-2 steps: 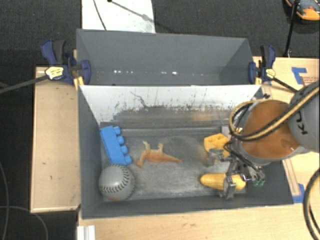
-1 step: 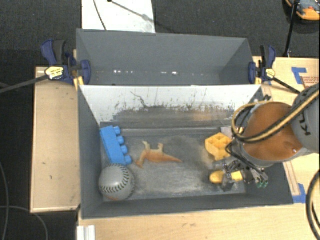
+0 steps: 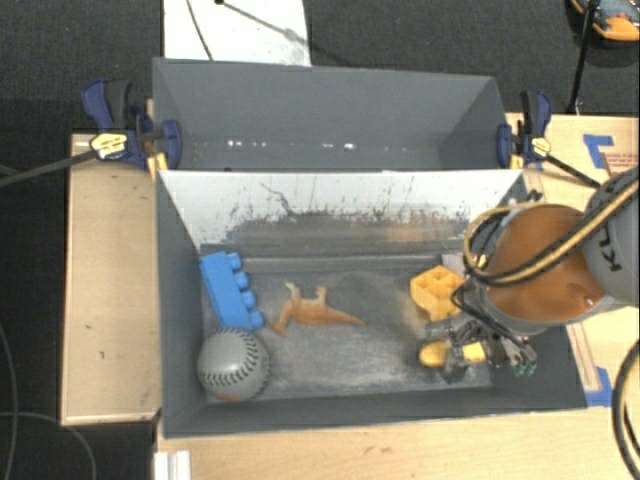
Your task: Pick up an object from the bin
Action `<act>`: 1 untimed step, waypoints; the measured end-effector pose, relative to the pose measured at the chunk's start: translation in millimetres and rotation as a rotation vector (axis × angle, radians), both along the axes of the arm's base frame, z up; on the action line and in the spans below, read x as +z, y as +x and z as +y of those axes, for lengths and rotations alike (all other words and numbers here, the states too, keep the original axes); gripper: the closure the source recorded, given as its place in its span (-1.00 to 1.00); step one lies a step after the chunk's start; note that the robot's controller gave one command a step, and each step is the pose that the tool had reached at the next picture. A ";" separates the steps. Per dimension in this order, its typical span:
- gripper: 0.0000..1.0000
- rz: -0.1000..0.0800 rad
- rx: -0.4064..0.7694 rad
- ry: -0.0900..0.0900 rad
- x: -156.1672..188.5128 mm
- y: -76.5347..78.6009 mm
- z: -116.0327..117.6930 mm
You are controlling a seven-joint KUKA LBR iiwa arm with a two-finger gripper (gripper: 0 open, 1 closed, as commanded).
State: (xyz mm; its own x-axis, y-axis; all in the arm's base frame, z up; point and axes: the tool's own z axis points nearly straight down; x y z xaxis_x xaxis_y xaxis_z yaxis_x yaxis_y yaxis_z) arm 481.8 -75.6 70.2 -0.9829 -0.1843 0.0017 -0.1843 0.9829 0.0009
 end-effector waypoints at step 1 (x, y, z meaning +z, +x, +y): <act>1.00 0.000 -0.001 0.000 0.2 0.0 0.0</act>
Offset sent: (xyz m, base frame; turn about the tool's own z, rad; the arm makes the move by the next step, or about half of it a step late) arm 0.0000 -0.0001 0.0297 0.0000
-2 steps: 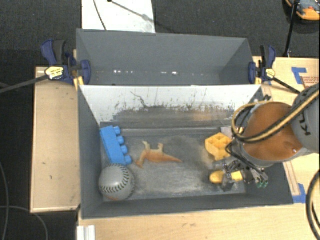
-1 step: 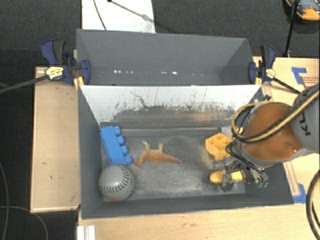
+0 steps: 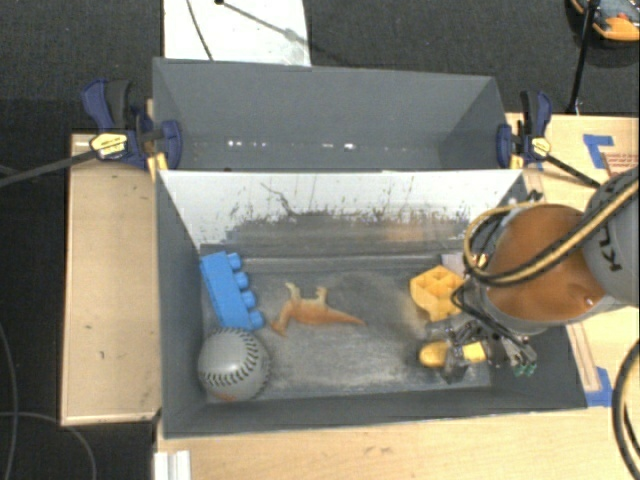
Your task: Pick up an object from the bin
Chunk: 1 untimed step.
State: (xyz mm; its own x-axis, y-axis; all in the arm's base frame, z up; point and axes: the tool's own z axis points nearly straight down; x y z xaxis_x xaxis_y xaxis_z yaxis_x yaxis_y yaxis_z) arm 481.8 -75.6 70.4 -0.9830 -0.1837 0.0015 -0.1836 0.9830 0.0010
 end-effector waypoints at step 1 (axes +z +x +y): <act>1.00 -0.001 -0.001 0.000 3.3 -0.5 0.1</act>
Offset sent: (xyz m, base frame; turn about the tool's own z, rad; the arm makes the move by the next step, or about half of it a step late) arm -0.0001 0.0000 0.0493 0.0000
